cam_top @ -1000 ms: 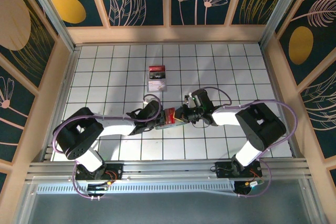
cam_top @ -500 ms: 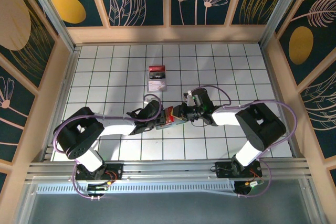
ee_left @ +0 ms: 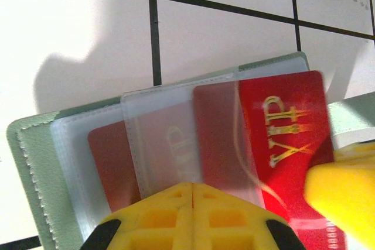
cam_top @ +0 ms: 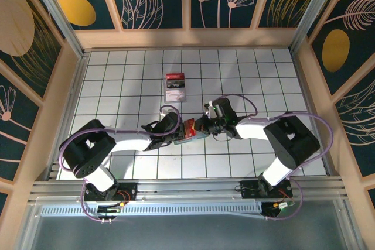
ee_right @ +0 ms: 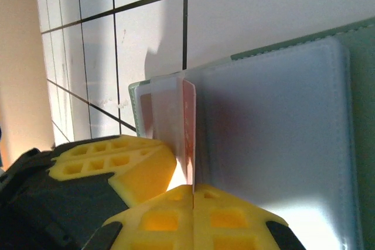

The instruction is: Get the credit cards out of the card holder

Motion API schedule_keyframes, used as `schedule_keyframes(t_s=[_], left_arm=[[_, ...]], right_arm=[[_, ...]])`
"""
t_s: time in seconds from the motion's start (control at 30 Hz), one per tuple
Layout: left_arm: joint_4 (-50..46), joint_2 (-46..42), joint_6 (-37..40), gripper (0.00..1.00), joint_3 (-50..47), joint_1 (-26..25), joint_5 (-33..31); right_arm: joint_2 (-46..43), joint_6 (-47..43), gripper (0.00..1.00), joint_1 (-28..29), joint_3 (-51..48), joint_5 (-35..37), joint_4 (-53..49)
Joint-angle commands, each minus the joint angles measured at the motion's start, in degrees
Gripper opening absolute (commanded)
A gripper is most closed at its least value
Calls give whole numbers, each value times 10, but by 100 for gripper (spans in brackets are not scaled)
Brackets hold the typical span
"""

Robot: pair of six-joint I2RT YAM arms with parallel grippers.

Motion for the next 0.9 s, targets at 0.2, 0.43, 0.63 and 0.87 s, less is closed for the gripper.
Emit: schedule_keyframes(t_s=[0.2,0.43,0.63,0.87], left_arm=[[-61,-97,19,35,9,-2,-83],[-51,-181,45,98,16,-2,-144],[16,-232,84,99,8,3,-127],[164,-270,110,87,-21,34,6]], right_arm=[[-90,-59,0,-29,1,56,-59],[-154,-83,0,-39,-3,56,-41],[-225,-75,0,-43,-16,19,26],[-272,-29,0,-63,-23,-50,129]])
